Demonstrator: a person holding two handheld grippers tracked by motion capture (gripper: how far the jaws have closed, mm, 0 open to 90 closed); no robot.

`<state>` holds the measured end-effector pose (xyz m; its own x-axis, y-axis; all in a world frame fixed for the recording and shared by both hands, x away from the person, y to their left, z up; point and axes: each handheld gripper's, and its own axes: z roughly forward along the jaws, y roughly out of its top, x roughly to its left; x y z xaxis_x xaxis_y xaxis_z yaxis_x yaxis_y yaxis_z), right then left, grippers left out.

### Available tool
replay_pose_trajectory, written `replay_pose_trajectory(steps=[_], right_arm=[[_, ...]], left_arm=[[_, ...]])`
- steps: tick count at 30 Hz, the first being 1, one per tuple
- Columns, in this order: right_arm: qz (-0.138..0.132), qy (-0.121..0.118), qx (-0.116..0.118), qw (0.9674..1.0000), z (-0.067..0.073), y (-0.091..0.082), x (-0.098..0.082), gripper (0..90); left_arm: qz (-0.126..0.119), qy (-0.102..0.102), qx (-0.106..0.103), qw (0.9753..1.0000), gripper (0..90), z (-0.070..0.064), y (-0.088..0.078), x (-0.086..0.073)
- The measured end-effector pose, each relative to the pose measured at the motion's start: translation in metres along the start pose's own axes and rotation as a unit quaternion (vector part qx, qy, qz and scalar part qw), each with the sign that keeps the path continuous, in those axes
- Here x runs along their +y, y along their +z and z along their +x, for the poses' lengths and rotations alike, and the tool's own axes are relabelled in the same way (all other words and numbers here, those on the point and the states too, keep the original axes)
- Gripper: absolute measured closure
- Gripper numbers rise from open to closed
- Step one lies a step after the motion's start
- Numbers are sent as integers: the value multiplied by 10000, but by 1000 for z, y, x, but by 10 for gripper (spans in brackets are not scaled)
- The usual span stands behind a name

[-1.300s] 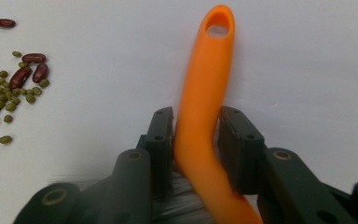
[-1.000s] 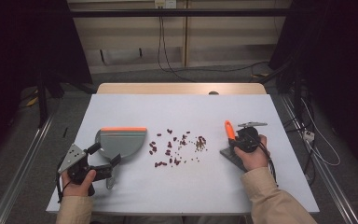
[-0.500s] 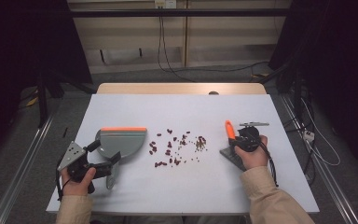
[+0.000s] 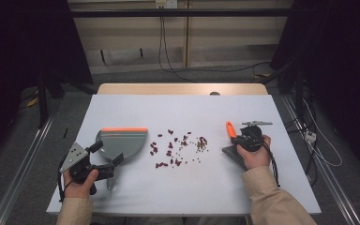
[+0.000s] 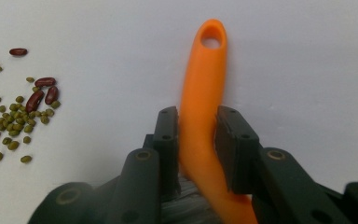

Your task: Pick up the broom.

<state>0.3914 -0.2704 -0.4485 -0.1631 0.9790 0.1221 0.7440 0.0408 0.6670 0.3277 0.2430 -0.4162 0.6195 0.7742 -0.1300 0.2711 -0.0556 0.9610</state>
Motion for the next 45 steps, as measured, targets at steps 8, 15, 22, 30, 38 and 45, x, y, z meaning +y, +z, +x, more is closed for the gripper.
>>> replay_pose_trajectory(steps=[8,15,22,30,38,45], right_arm=[[138,20,179,9997,-1,5,0,640],[327,-278,274,9987,-4,5,3,591],[405,-640,473,9960,-8,-2,-2,608],[380,-593,481,9964,-11,3,-2,671],[291,-537,385,9974,-8,2,-4,677],[180,-308,402,9986,-9,0,-2,679]], left_arm=[[40,62,-12,10000,38,-2,1,1],[58,39,1,10000,38,0,-1,-1],[70,70,7,10000,38,1,-2,-1],[102,142,-50,9998,38,-4,4,1],[58,145,-57,9999,38,-5,4,4],[-2,129,-45,9999,38,-6,3,6]])
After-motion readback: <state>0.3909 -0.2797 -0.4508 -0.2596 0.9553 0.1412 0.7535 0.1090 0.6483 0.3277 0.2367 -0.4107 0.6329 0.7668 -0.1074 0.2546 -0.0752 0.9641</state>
